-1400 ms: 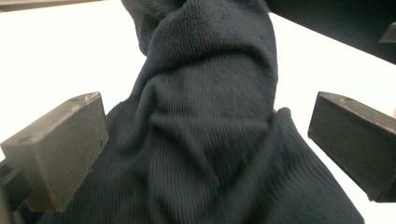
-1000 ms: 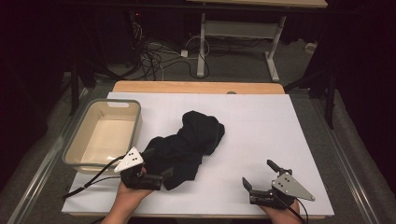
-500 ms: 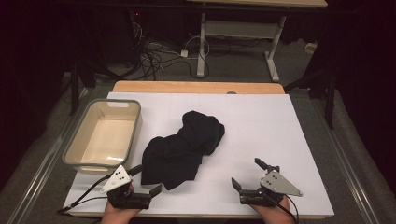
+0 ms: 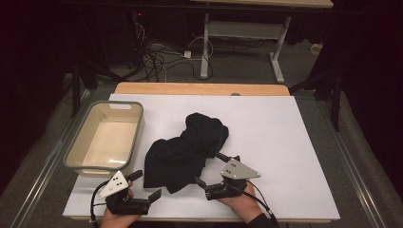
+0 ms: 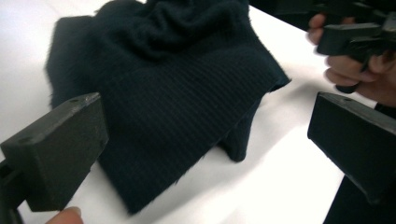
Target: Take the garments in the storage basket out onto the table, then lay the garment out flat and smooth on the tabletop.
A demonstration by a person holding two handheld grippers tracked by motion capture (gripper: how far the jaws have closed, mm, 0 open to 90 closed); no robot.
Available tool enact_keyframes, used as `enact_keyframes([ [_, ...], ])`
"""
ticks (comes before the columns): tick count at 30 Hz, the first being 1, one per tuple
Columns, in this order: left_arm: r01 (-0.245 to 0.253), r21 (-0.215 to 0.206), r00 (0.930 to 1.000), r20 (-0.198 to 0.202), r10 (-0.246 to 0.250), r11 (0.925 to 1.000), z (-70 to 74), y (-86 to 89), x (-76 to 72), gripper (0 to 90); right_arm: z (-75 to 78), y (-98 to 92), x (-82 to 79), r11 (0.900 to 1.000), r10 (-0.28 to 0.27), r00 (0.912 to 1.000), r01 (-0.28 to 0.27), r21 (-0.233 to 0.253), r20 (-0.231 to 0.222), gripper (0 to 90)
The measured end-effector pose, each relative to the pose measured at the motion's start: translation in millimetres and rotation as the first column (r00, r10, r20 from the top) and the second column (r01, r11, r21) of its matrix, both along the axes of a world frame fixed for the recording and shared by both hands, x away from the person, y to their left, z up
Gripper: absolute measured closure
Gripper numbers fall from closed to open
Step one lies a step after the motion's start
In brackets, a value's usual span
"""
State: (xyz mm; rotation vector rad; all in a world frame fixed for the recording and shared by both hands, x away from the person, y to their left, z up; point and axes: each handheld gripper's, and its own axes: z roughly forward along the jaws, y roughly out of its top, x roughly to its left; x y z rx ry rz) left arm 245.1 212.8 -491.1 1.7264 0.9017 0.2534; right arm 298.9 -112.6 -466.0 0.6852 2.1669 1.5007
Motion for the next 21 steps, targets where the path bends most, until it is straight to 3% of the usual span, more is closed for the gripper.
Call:
enact_keyframes([
  [3,0.028,-0.004,0.9995,0.017,-0.028,0.9996,-0.6,-8.4,4.0,0.0,-1.1,20.5,7.0,1.0,0.008,0.9999,-0.007,0.014,-0.016,1.4],
  [8,0.033,0.024,0.9988,0.035,-0.034,0.9991,0.5,-13.5,4.2,0.0,-1.4,28.4,13.0,0.999,-0.011,0.9993,0.013,0.038,-0.035,10.7],
  [11,0.049,-0.006,0.9988,-0.001,-0.049,0.9988,0.1,-11.7,8.6,0.0,-4.1,28.6,17.3,0.999,-0.025,0.9968,0.028,0.04,-0.075,19.9],
  [14,0.069,-0.019,0.9975,-0.015,-0.069,0.9974,-1.4,-10.9,11.6,0.0,-7.1,29.3,19.6,1.0,-0.012,0.9953,0.012,-0.002,-0.097,35.2],
  [21,0.08,0.02,0.9966,0.016,-0.081,0.9966,-3.1,-16.9,12.0,0.0,-7.8,29.4,20.8,1.0,-0.01,0.9957,0.007,-0.031,-0.092,47.0],
])
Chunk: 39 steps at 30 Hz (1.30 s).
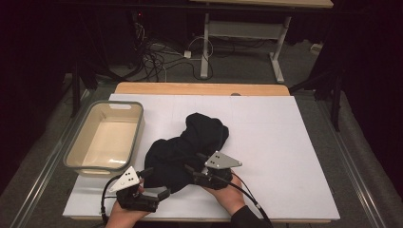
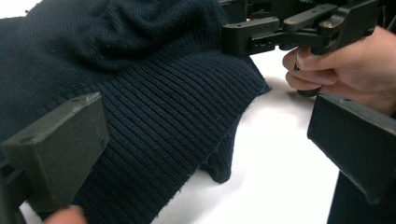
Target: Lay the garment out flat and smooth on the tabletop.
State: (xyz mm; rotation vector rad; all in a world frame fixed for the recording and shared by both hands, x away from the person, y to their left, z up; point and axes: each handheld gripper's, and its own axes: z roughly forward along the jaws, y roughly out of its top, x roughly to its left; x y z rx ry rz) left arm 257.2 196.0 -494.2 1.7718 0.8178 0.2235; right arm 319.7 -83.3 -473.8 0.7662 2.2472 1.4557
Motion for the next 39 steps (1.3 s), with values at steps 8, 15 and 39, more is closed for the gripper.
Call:
enact_keyframes([
  [8,-0.025,0.013,0.9994,0.024,0.025,0.9996,2.6,-5.6,-1.3,0.0,1.7,-8.8,-8.9,0.999,0.026,0.9991,-0.024,-0.041,0.033,84.9],
  [15,0.002,-0.023,0.9994,0.033,-0.002,0.9997,5.3,-9.2,-1.9,0.0,5.9,-23.2,-19.0,0.998,0.03,0.9972,-0.026,-0.054,0.069,86.0],
  [39,0.027,-0.067,0.9954,0.094,-0.021,0.9974,15.1,-9.7,3.9,0.0,9.0,-146.5,-40.4,0.983,-0.179,0.9832,0.18,-0.026,0.037,85.9],
])
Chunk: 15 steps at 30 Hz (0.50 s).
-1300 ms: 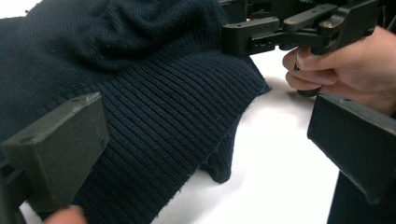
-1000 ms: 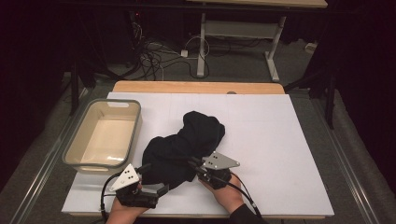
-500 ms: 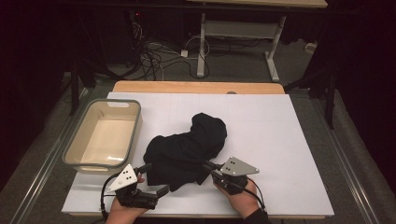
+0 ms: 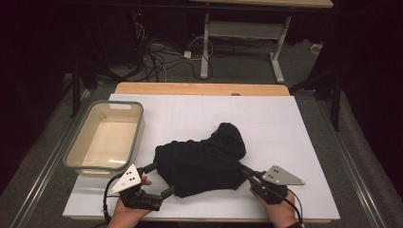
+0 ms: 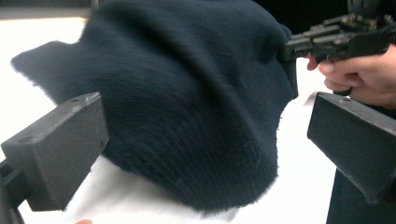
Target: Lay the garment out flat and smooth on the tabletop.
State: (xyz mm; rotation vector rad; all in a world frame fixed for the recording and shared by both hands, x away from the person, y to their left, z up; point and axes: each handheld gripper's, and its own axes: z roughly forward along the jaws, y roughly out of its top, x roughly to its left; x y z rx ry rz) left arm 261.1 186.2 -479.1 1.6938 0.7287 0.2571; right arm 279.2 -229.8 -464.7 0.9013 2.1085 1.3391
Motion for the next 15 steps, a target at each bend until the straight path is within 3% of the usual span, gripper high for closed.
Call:
enact_keyframes([
  [5,-0.017,-0.003,0.9999,0.0,0.017,0.9998,-2.3,-0.9,10.4,0.0,-4.0,-46.0,-7.8,0.993,-0.116,0.993,0.116,-0.001,-0.02,85.9],
  [8,-0.028,0.019,0.9996,-0.002,0.028,0.9994,-6.2,-1.8,17.1,0.0,-8.6,-63.7,-11.3,0.988,-0.157,0.9869,0.157,-0.008,-0.036,85.9],
  [11,-0.03,0.058,0.9995,-0.009,0.031,0.9978,-11.3,-3.9,23.6,0.0,-9.8,-65.0,-12.0,0.987,-0.163,0.9855,0.163,-0.01,-0.045,83.7],
  [15,-0.025,0.055,0.9989,-0.039,0.028,0.9981,-12.7,-6.6,25.5,0.0,-0.9,-54.5,-18.2,0.99,-0.138,0.9894,0.139,0.025,-0.044,62.7],
])
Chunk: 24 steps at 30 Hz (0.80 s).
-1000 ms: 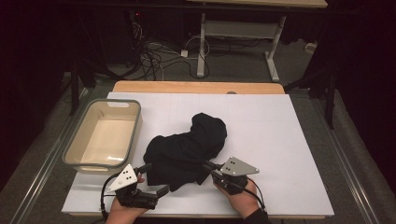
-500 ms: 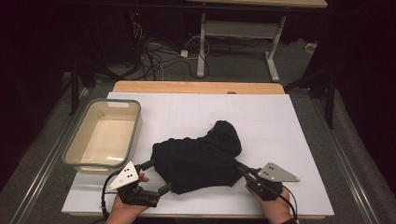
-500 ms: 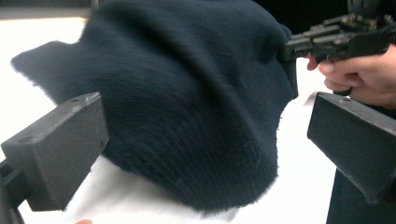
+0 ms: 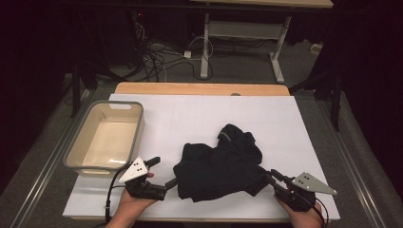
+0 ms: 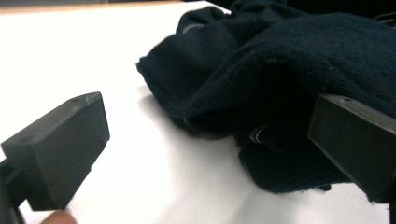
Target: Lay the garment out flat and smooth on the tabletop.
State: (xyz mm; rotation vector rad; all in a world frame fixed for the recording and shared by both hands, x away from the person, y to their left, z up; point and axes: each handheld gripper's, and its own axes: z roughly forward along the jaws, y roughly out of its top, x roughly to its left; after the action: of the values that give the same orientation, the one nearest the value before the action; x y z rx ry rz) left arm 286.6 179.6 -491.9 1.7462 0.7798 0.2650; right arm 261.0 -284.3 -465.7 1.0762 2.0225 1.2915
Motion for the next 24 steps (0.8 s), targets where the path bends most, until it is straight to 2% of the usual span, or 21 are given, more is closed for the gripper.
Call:
enact_keyframes([
  [2,0.015,-0.003,0.9999,0.007,-0.014,0.9999,-0.9,-2.3,-0.7,0.0,9.8,6.5,-4.8,1.0,0.008,0.9996,-0.009,0.025,0.026,56.2],
  [4,0.006,0.026,0.9999,0.015,-0.006,0.9996,-1.5,-4.8,-1.3,0.0,20.1,16.7,-9.4,0.999,0.036,0.9979,-0.038,0.039,0.055,52.3],
  [7,-0.012,0.028,0.9998,0.016,0.012,0.9995,-0.1,-6.9,-2.6,0.0,32.6,42.9,-13.1,0.993,0.106,0.9907,-0.109,0.039,0.086,46.3],
  [9,-0.001,0.02,1.0,-0.004,0.001,0.9998,0.9,-8.2,-1.9,0.0,38.5,68.3,-12.9,0.984,0.169,0.9821,-0.173,0.042,0.084,39.8],
  [11,-0.004,0.038,1.0,-0.005,0.004,0.9993,1.5,-8.5,-0.9,0.0,43.4,98.7,-12.4,0.968,0.245,0.9666,-0.248,0.037,0.077,33.2],
  [13,-0.004,0.039,0.9998,0.019,0.003,0.9992,0.6,-7.2,0.5,0.0,45.2,131.4,-13.0,0.953,0.304,0.9505,-0.303,-0.024,0.064,24.3],
  [14,-0.004,0.037,0.9998,0.021,0.003,0.9993,0.5,-6.4,1.3,0.0,44.4,144.9,-13.2,0.946,0.322,0.9446,-0.32,-0.045,0.061,22.6],
  [15,-0.001,0.031,0.9999,0.012,0.001,0.9995,0.1,-5.8,2.5,0.0,42.2,155.9,-12.2,0.943,0.33,0.9423,-0.327,-0.057,0.054,22.7],
  [16,0.006,0.033,1.0,-0.002,-0.006,0.9994,-0.7,-6.1,3.5,0.0,38.3,164.9,-9.6,0.941,0.333,0.9423,-0.329,-0.079,0.04,23.8],
  [18,0.009,0.053,0.9999,-0.012,-0.009,0.9985,-1.5,-8.2,3.6,0.0,26.4,176.2,-1.8,0.94,0.314,0.9493,-0.313,-0.136,-0.013,31.4],
  [19,0.005,0.055,1.0,-0.003,-0.005,0.9985,-1.6,-8.4,2.7,0.0,21.0,177.1,1.1,0.939,0.311,0.9499,-0.312,-0.142,-0.03,44.1],
  [20,0.001,0.055,1.0,0.003,-0.002,0.9985,-1.8,-8.4,1.7,0.0,17.2,175.5,2.8,0.937,0.32,0.9469,-0.321,-0.137,-0.034,59.9],
  [21,0.003,0.054,0.9999,0.013,-0.004,0.9985,-1.9,-8.4,0.6,0.0,15.0,172.6,3.4,0.935,0.325,0.9453,-0.326,-0.137,-0.031,69.9],
  [22,0.01,0.053,0.9998,0.019,-0.011,0.9986,-2.0,-8.5,-0.3,0.0,15.2,168.1,3.7,0.936,0.328,0.9445,-0.328,-0.13,-0.024,76.8],
  [24,0.018,0.055,0.9995,0.027,-0.019,0.9984,-2.1,-8.7,-1.3,0.0,19.9,156.4,2.0,0.938,0.33,0.9439,-0.328,-0.108,0.001,79.5],
])
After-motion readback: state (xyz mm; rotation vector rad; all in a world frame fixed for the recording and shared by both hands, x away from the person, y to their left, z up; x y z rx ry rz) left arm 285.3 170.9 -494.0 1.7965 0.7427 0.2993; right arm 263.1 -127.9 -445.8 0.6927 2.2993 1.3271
